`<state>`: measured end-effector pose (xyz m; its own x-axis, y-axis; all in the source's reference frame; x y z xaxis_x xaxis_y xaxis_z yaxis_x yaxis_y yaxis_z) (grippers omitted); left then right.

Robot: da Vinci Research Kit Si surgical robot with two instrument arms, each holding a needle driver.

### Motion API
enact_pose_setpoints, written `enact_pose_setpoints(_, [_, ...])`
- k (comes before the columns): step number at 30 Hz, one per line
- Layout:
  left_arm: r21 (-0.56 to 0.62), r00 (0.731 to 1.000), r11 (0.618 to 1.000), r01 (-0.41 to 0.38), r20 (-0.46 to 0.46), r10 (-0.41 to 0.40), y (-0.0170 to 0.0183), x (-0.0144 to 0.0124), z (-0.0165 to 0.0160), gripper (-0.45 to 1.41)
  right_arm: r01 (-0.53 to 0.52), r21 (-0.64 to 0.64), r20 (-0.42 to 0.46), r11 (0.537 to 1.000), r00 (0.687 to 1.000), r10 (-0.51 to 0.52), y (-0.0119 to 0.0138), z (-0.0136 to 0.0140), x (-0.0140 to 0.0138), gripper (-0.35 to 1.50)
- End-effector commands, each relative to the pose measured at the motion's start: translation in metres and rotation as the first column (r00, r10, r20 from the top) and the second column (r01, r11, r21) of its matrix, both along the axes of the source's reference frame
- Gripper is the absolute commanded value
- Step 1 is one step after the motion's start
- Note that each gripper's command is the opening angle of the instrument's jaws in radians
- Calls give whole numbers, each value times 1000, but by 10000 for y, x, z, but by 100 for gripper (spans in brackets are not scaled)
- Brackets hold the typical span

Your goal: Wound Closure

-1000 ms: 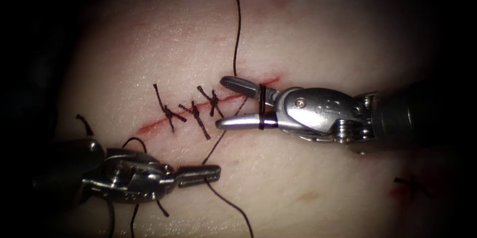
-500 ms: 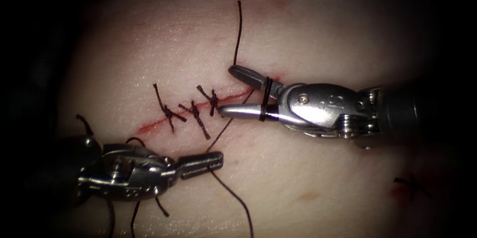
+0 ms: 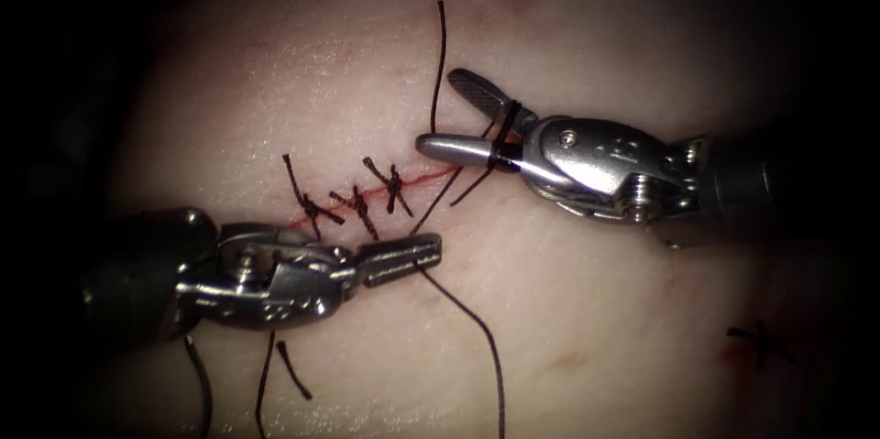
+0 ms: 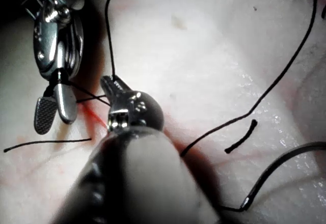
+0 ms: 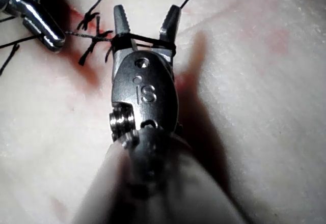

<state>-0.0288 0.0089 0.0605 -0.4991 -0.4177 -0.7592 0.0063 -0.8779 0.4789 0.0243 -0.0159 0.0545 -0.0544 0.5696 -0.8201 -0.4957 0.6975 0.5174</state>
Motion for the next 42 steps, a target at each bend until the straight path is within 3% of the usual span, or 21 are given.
enact_pose_setpoints(1, [2,1000,1000,0,1,0,4,-5,5,-45,-9,5,-4,1000,1000,9,-1,7,6,76])
enact_pose_setpoints(23, [34,1000,999,10,15,-11,42,2,2,-45,-72,51,0,996,997,72,19,23,40,69])
enact_pose_setpoints(25, [34,1000,999,9,16,-10,43,3,3,-45,-71,56,-1,996,997,71,19,22,42,51])
enact_pose_setpoints(27, [34,1000,999,8,17,-8,44,5,4,-45,-55,44,-33,998,998,56,16,21,42,-35])
enact_pose_setpoints(35, [37,1000,999,5,7,-5,46,17,5,-45,-42,0,-52,999,998,42,2,10,31,-35])
enact_pose_setpoints(42, [64,1000,998,14,-22,-13,62,43,0,-45,-25,-76,-63,997,998,21,-29,-3,30,-35])
